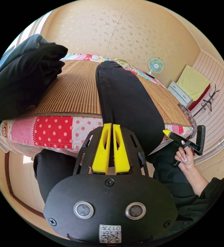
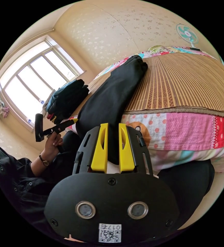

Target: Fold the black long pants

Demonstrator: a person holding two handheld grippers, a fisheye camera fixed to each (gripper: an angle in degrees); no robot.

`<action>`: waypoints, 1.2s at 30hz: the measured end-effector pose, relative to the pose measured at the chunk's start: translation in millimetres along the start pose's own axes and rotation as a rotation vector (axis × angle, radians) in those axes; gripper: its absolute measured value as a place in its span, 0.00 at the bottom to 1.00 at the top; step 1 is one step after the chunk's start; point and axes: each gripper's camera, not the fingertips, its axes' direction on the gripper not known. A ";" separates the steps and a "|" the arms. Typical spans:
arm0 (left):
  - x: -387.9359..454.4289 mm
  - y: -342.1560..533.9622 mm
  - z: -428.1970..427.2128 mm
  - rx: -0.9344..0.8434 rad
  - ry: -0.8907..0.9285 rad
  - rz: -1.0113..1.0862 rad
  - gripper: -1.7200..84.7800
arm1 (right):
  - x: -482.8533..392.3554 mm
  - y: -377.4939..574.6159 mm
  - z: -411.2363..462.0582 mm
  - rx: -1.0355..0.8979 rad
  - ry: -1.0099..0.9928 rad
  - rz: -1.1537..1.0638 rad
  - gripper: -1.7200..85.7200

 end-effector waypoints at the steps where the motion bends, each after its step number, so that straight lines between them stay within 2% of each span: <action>1: 1.3 -1.6 -2.2 -0.015 0.003 0.015 0.02 | -1.8 0.2 1.1 -0.001 0.008 -0.006 0.10; 8: -12.7 4.1 -27.9 -0.026 0.175 0.044 0.01 | -7.7 1.8 5.0 0.000 0.037 -0.007 0.09; 12: -27.0 11.2 -7.5 -0.113 0.117 -0.034 0.01 | -10.2 1.2 10.3 -0.004 0.019 -0.016 0.07; 18: -19.3 15.3 -5.4 -0.079 0.073 0.002 0.01 | -25.3 2.8 10.7 0.012 0.090 -0.062 0.04; 27: -32.7 21.7 -21.4 0.060 0.067 -0.060 0.02 | -41.9 -1.9 15.0 0.023 0.105 -0.119 0.04; 32: -41.9 16.5 -8.6 0.048 0.182 -0.081 0.10 | -33.5 -14.7 28.4 0.013 0.094 -0.055 0.07; 36: -35.9 8.5 6.6 -0.007 0.211 -0.052 0.11 | -22.1 -24.5 34.0 0.031 -0.015 -0.023 0.11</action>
